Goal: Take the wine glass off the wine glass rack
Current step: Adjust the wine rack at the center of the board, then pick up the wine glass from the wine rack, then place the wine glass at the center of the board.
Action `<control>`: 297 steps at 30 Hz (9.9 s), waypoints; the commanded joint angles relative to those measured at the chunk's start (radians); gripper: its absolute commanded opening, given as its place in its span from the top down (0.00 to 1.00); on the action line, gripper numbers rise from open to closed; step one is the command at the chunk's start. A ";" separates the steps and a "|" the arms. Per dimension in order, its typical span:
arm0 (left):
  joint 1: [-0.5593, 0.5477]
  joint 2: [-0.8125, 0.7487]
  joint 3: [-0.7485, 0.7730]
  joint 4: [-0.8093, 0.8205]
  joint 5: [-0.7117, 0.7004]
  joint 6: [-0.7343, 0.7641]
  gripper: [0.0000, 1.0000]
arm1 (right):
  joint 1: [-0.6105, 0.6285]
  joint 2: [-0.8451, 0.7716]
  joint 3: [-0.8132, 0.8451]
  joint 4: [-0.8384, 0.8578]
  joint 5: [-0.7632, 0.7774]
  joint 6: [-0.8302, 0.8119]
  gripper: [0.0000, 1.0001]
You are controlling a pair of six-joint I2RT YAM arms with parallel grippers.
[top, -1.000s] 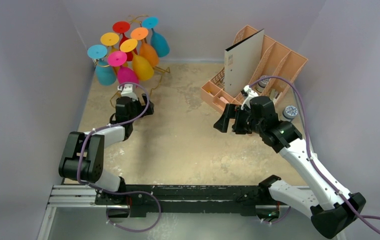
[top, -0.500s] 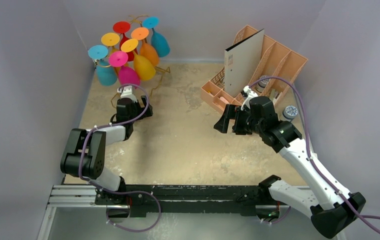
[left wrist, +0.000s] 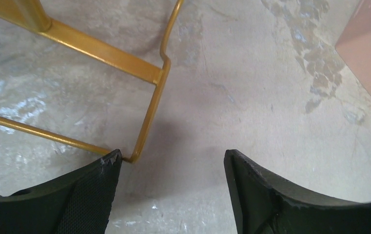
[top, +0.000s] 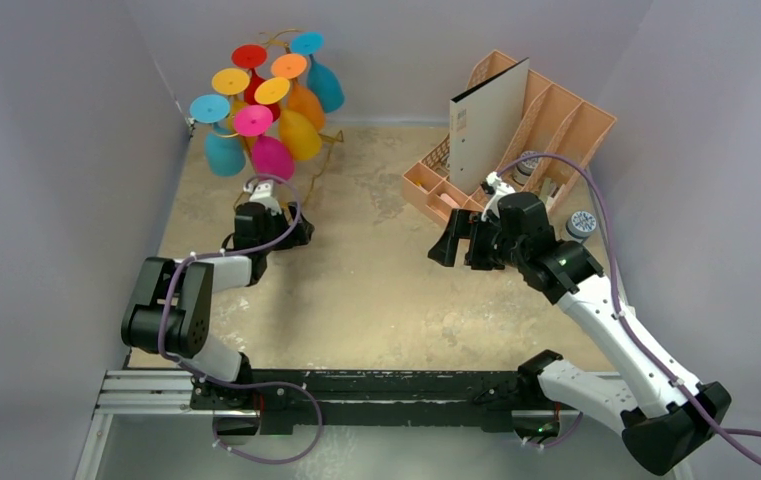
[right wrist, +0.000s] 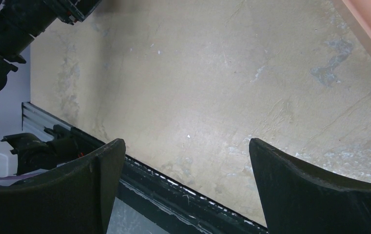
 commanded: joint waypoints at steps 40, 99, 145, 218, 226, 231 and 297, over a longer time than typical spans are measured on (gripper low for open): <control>-0.011 -0.916 0.161 -1.007 -0.133 -0.107 0.21 | 0.002 0.044 0.025 0.043 0.001 0.021 0.01; 0.118 -0.127 1.188 -1.145 -0.047 -0.121 0.40 | 0.001 0.029 0.089 -0.034 -0.019 0.041 0.01; 0.220 -0.139 1.016 -1.004 0.126 -0.253 0.73 | 0.002 0.049 0.103 -0.061 -0.028 0.041 0.01; 0.289 -0.190 0.813 -0.664 0.587 -0.514 1.00 | 0.001 0.051 0.106 -0.068 -0.030 0.050 0.01; 0.287 -0.210 0.807 -0.682 0.673 -0.423 1.00 | 0.001 0.052 0.095 -0.011 -0.046 0.049 0.01; 0.282 -0.242 0.785 -0.697 0.759 -0.350 1.00 | 0.001 0.048 0.079 0.044 -0.080 0.048 0.01; -0.033 -0.578 0.234 -0.227 0.868 -0.600 1.00 | 0.162 0.390 0.042 1.023 -0.574 0.451 0.61</control>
